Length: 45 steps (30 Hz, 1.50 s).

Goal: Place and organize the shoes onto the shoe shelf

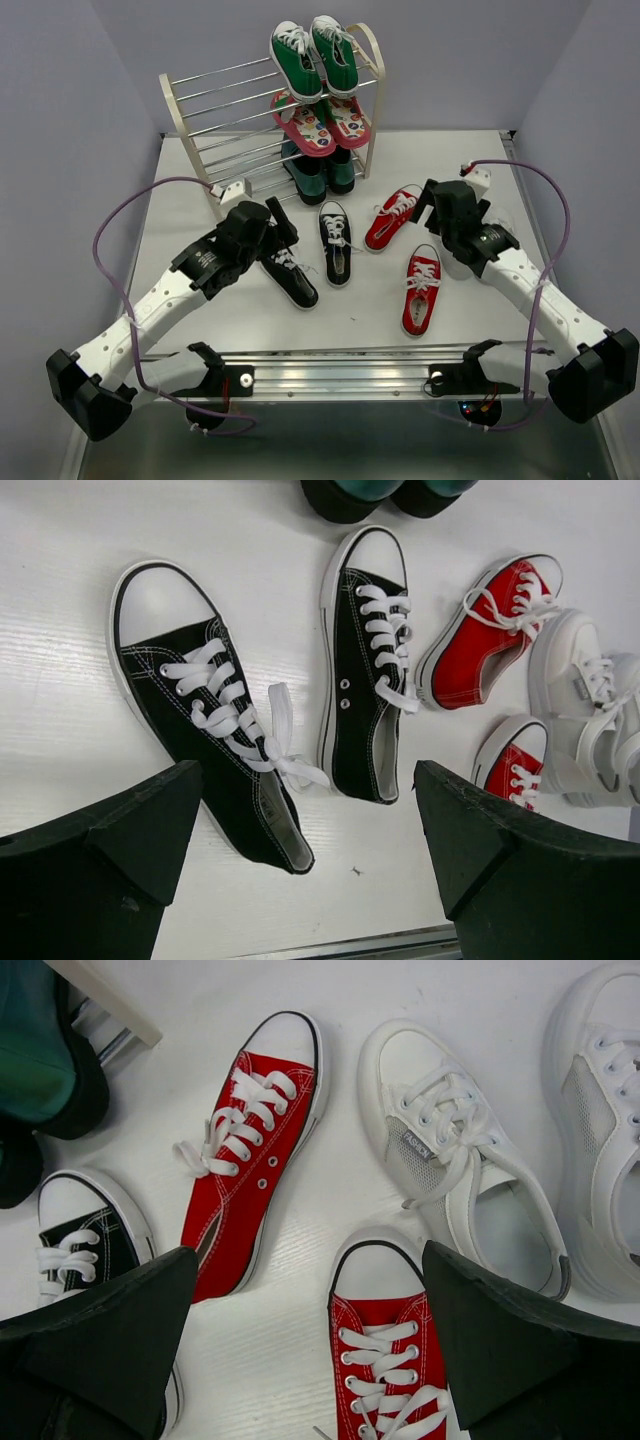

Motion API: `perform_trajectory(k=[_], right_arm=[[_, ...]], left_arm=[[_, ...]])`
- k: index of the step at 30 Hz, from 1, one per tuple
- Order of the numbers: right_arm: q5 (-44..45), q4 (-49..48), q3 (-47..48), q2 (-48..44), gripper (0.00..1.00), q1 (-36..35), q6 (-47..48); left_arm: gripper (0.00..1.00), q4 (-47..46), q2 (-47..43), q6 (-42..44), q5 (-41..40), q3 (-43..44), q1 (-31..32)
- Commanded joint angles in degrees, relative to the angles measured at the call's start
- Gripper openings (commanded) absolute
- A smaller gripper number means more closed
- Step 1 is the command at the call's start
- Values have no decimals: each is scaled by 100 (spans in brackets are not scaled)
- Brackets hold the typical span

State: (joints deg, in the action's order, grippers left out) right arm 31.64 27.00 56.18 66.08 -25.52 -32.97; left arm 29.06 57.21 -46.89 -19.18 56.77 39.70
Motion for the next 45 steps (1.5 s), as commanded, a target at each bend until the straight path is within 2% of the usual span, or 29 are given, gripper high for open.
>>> perform_trajectory(k=[1, 5, 12, 21, 33, 41, 45], right_arm=[[177, -107, -63, -298, 100, 12, 1], [151, -134, -108, -254, 100, 12, -52], [-43, -134, -142, -17, 100, 12, 203], [-263, -117, -169, 466, 100, 12, 414], [-52, -108, -248, 695, 100, 12, 362], [97, -55, -257, 932, 100, 12, 291], [132, -37, -283, 977, 100, 12, 256]], left_arm=[[99, 91, 194, 41, 46, -52, 2], [99, 214, 255, -196, 160, -210, 2], [99, -155, 282, -461, 907, -711, 37], [99, -208, 1011, -971, 933, -808, 564], [99, 187, 1767, -1603, 1118, -799, 670], [91, 697, 2154, -1885, 1144, -439, 811], [81, 855, 2408, -1920, 1171, -246, 872]])
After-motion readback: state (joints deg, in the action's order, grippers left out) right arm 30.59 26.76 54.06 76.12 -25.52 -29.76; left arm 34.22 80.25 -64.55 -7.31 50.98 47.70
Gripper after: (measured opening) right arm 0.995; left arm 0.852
